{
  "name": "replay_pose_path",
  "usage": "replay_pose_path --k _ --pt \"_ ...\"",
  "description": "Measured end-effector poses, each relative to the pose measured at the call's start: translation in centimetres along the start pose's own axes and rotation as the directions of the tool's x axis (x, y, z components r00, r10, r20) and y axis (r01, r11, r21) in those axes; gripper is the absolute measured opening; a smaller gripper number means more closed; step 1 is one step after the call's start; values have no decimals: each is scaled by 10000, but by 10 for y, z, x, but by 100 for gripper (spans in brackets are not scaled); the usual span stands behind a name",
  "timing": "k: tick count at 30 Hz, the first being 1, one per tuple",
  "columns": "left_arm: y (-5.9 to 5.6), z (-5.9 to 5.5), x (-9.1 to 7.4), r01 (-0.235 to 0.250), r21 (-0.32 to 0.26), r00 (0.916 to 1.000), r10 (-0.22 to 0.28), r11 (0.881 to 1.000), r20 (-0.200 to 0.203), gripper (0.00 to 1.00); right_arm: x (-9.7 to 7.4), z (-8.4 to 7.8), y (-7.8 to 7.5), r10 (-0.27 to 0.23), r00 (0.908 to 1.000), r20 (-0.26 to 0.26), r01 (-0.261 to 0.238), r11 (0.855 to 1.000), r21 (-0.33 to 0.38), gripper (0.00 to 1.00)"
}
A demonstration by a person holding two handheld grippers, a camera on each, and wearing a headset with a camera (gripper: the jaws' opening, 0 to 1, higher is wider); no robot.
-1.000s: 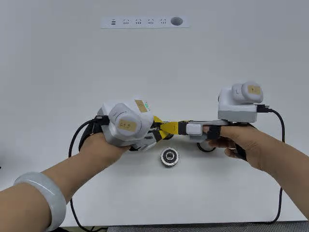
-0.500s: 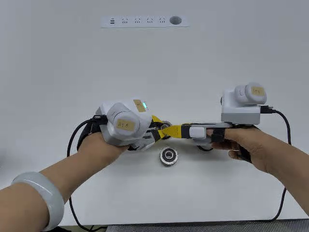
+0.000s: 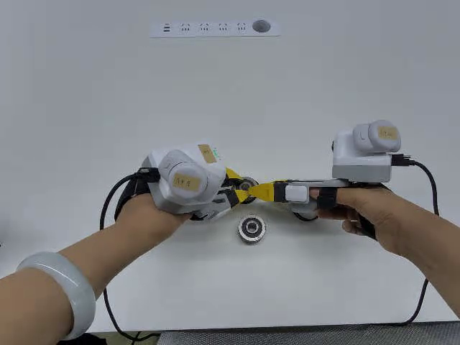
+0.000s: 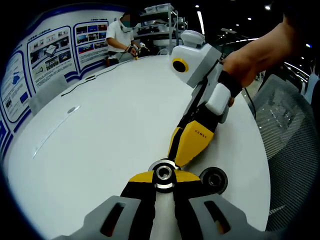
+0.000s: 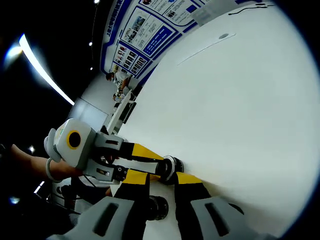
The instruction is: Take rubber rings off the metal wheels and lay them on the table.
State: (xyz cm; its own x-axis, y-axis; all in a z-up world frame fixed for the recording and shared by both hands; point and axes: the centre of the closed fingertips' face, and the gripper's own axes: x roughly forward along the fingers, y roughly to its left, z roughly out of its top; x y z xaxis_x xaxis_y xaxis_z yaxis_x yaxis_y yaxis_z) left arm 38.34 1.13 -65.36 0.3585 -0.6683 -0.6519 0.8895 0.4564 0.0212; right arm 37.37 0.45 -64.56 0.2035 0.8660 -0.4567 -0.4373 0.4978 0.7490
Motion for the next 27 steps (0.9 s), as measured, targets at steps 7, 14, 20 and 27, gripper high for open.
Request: replay_pose_path --k 7,14,20,27 --pt "0 0 0 2 -5 10000 -2 10000 4 12 0 1 -8 -327 9995 24 327 9995 13 10" --pt "0 0 0 4 -6 10000 -4 10000 11 12 0 1 -12 -524 9986 14 524 9986 45 5" --pt "0 0 0 7 0 10000 -7 10000 16 12 0 1 -13 -560 9984 4 560 9984 22 4" --pt "0 0 0 15 12 10000 -15 10000 6 12 0 1 -12 -603 9982 26 603 9982 -22 2"
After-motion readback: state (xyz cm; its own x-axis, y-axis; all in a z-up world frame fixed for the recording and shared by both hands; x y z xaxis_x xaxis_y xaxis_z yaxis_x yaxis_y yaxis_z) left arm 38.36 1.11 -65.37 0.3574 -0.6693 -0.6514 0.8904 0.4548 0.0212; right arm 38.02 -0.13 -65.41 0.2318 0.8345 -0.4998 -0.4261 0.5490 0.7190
